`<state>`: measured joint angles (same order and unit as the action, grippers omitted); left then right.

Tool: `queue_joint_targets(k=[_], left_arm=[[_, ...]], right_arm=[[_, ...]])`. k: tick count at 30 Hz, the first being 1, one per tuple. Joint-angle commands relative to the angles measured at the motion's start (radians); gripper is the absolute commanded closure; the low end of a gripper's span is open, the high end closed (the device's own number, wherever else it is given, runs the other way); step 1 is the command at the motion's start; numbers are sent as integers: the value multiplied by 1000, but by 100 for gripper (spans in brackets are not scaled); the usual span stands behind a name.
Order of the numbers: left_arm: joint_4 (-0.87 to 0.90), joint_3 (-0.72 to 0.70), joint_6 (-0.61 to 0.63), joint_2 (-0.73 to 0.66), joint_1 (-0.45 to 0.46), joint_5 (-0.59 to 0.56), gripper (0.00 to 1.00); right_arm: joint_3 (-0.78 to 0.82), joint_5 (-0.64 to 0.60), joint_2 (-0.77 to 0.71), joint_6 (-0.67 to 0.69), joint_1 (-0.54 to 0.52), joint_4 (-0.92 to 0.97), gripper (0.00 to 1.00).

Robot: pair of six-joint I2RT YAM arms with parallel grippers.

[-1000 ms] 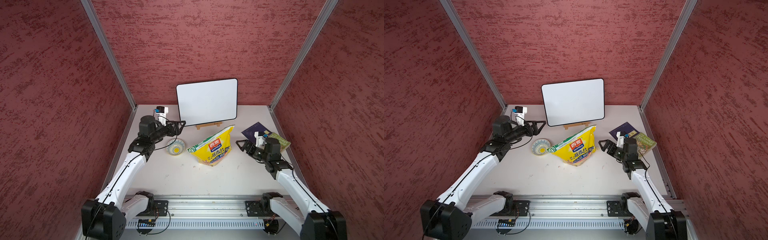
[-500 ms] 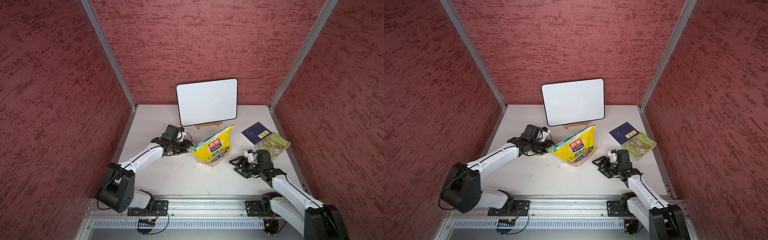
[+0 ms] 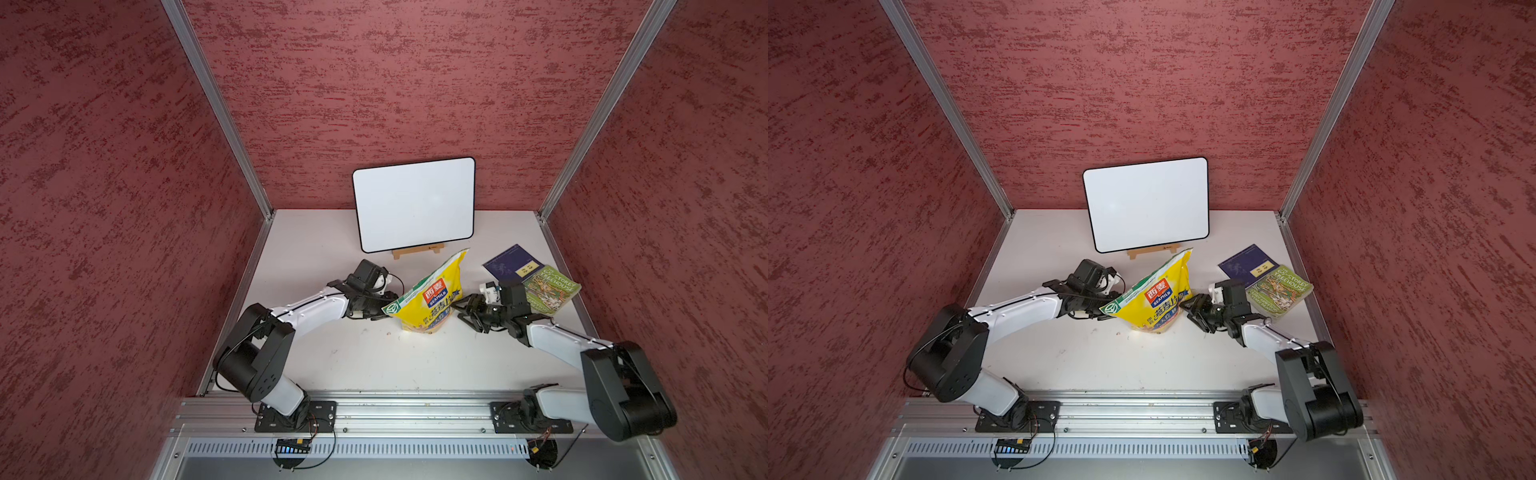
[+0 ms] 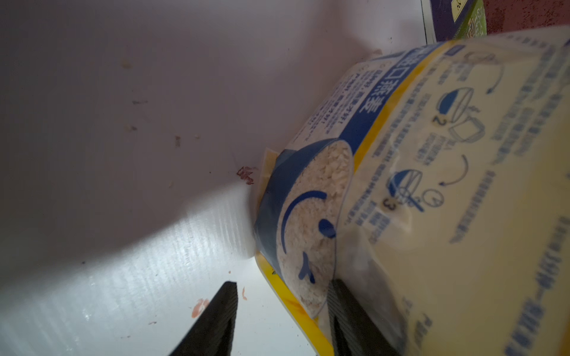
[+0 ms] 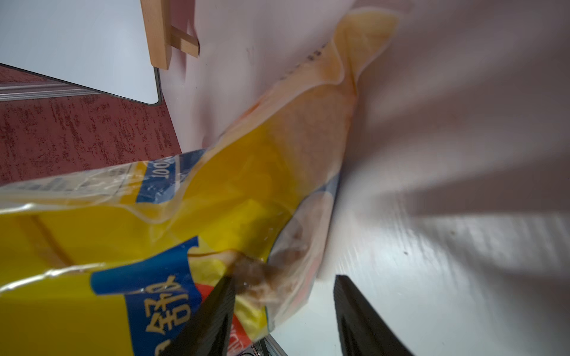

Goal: Pour the oats into the breakfast bowl
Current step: Adjust the oats bag at the center of the board.

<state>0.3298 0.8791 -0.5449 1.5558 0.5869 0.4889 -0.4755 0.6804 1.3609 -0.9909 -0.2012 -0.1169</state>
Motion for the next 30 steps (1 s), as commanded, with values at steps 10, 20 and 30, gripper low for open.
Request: queue_joint_targets(k=[10, 20, 30], left_arm=[[-130, 4, -93, -12, 131, -78, 44], [12, 5, -17, -304, 47, -269, 37], [-145, 162, 11, -309, 60, -83, 35]], right_arm=[[-322, -81, 249, 143, -6, 6, 46], [-407, -303, 19, 442, 13, 405, 38], [-524, -90, -234, 395, -8, 557, 35]])
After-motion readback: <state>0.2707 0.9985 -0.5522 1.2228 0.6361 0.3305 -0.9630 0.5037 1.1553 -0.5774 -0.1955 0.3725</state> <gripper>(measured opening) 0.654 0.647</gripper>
